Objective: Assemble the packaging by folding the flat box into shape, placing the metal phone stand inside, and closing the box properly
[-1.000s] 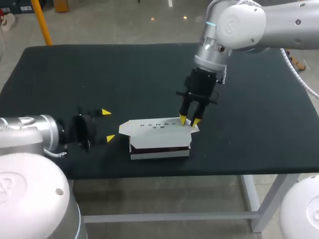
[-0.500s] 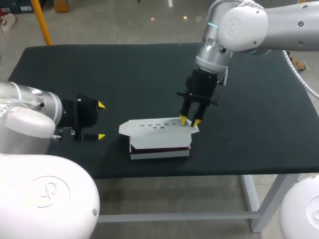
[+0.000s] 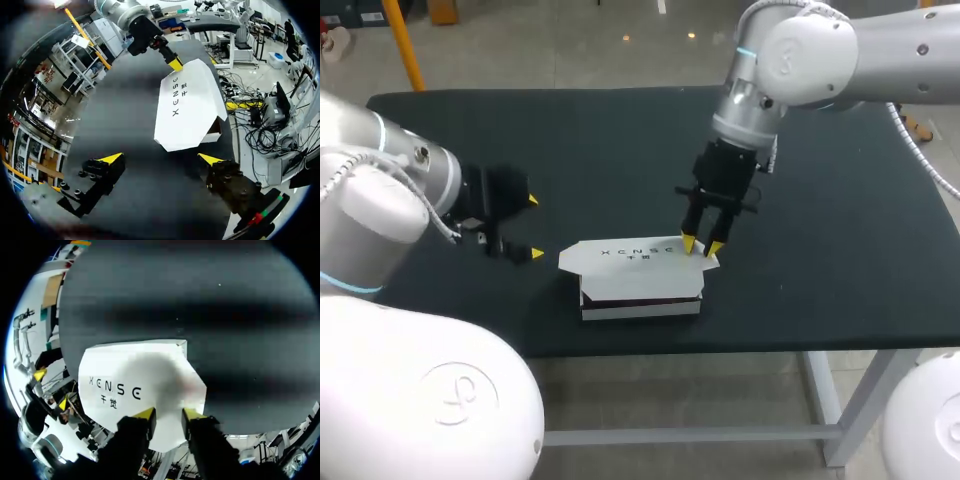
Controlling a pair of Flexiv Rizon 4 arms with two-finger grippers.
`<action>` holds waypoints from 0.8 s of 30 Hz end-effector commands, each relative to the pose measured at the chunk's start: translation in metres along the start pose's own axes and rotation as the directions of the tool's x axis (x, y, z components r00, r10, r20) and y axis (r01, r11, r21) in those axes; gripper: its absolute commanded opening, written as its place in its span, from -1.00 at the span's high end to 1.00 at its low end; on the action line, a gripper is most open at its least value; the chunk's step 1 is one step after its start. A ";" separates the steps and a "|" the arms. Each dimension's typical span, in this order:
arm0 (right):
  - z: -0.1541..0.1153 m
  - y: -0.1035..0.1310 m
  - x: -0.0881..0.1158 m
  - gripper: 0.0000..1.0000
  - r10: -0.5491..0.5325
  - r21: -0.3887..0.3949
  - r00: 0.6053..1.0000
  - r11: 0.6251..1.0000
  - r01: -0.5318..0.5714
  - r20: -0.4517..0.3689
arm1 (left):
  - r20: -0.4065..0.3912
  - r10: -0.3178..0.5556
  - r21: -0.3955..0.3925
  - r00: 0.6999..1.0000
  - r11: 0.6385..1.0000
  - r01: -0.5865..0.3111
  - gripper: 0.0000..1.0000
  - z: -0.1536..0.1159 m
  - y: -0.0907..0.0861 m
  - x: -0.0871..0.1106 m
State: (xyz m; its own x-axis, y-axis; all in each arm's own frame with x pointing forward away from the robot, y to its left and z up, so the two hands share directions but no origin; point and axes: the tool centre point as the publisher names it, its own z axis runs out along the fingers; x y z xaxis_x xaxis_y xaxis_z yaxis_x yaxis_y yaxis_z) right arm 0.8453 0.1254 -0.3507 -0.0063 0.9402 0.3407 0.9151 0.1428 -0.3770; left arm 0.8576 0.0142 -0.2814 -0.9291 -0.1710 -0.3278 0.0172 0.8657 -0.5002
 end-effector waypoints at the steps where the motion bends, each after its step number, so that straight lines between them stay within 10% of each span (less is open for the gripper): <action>1: 0.001 0.000 0.000 0.22 0.001 0.000 1.000 1.000 -0.001 0.001 | -0.196 -0.108 -0.193 0.975 0.979 0.070 -1.00 -0.005 -0.012 -0.006; 11: 0.001 -0.001 -0.001 0.22 0.012 -0.008 1.000 1.000 -0.012 -0.005 | -0.196 -0.108 -0.193 0.975 0.979 0.070 -1.00 -0.005 -0.012 -0.006; 13: 0.002 -0.001 -0.002 0.22 0.015 -0.008 1.000 1.000 -0.015 -0.005 | -0.184 -0.233 -0.201 0.955 0.960 0.195 -1.00 -0.001 -0.019 -0.009; 15: 0.002 -0.002 -0.002 0.21 0.018 -0.009 1.000 1.000 -0.018 -0.005 | -0.203 -0.382 -0.209 0.902 0.917 0.341 -1.00 0.001 -0.024 -0.010; 19: 0.003 -0.002 -0.002 0.20 0.019 -0.009 1.000 1.000 -0.019 -0.005 | -0.195 -0.730 -0.281 0.655 0.682 0.676 -1.00 0.006 -0.029 -0.015; 21: 0.003 -0.002 -0.002 0.21 0.019 -0.009 1.000 1.000 -0.019 -0.003 | -0.146 -0.785 -0.300 0.602 0.615 0.729 -1.00 0.007 -0.030 -0.013; 22: 0.003 -0.002 -0.001 0.20 0.019 -0.009 1.000 1.000 -0.019 -0.003 | 0.035 -0.836 -0.304 0.547 0.513 0.803 -1.00 0.011 -0.033 -0.011; 24: 0.003 -0.002 -0.001 0.20 0.019 -0.010 1.000 1.000 -0.019 -0.001 | 0.035 -0.836 -0.304 0.547 0.513 0.803 -1.00 0.011 -0.033 -0.011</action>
State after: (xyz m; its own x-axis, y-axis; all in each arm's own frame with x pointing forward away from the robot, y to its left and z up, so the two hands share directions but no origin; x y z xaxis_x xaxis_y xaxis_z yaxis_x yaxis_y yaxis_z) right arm 0.8440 0.1244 -0.3527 0.0117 0.9419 0.3357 0.9184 0.1227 -0.3762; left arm 0.8639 -0.0139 -0.2694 -0.8685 -0.4896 0.0779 -0.4672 0.7557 -0.4590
